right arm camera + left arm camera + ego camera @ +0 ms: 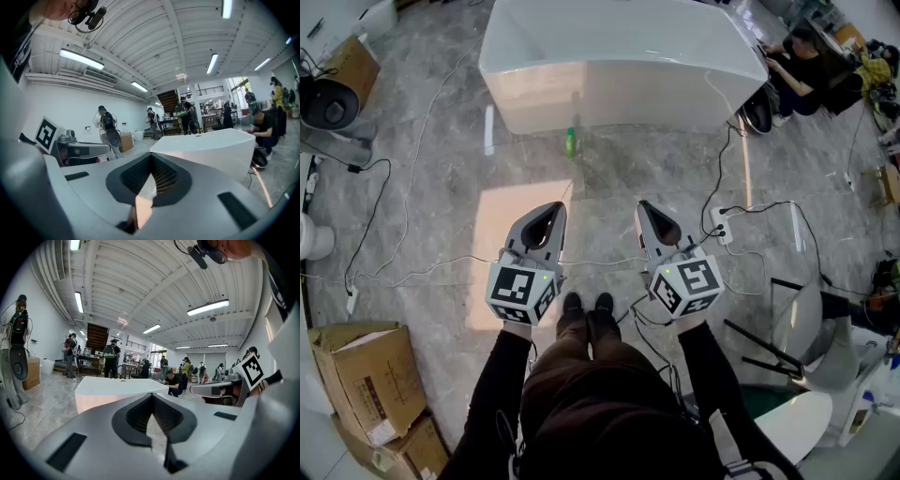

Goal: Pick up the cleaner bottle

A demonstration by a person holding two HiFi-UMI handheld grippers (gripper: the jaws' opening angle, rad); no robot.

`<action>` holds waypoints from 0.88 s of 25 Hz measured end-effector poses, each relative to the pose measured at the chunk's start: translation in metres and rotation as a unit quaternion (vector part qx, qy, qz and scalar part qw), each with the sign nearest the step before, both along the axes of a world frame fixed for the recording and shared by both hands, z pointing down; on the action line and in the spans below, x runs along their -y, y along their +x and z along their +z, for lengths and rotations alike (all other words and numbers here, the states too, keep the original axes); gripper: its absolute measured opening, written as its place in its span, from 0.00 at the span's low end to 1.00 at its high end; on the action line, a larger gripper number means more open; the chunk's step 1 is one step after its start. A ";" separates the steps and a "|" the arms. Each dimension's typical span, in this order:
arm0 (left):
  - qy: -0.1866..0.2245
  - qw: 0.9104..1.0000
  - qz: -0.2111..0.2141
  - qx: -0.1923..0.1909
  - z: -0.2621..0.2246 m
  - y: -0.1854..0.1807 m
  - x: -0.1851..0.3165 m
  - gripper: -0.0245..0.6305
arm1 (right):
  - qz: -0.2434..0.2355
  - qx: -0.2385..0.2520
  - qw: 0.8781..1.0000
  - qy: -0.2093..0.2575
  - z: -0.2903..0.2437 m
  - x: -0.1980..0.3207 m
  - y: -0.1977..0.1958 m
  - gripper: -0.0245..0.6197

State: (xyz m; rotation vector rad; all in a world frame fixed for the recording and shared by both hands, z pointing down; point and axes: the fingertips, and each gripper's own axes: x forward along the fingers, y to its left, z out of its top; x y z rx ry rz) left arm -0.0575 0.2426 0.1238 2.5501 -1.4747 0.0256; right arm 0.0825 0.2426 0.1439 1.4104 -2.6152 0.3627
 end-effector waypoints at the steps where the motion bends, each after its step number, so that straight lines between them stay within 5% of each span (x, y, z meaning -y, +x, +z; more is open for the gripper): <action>1: -0.001 1.000 0.000 -0.001 0.000 0.001 0.001 0.05 | -0.001 0.001 1.000 -0.001 0.001 0.001 0.000 0.04; 22: -0.012 1.000 -0.020 -0.006 0.009 0.017 0.025 0.05 | -0.005 0.014 1.000 -0.020 0.011 0.020 0.030 0.04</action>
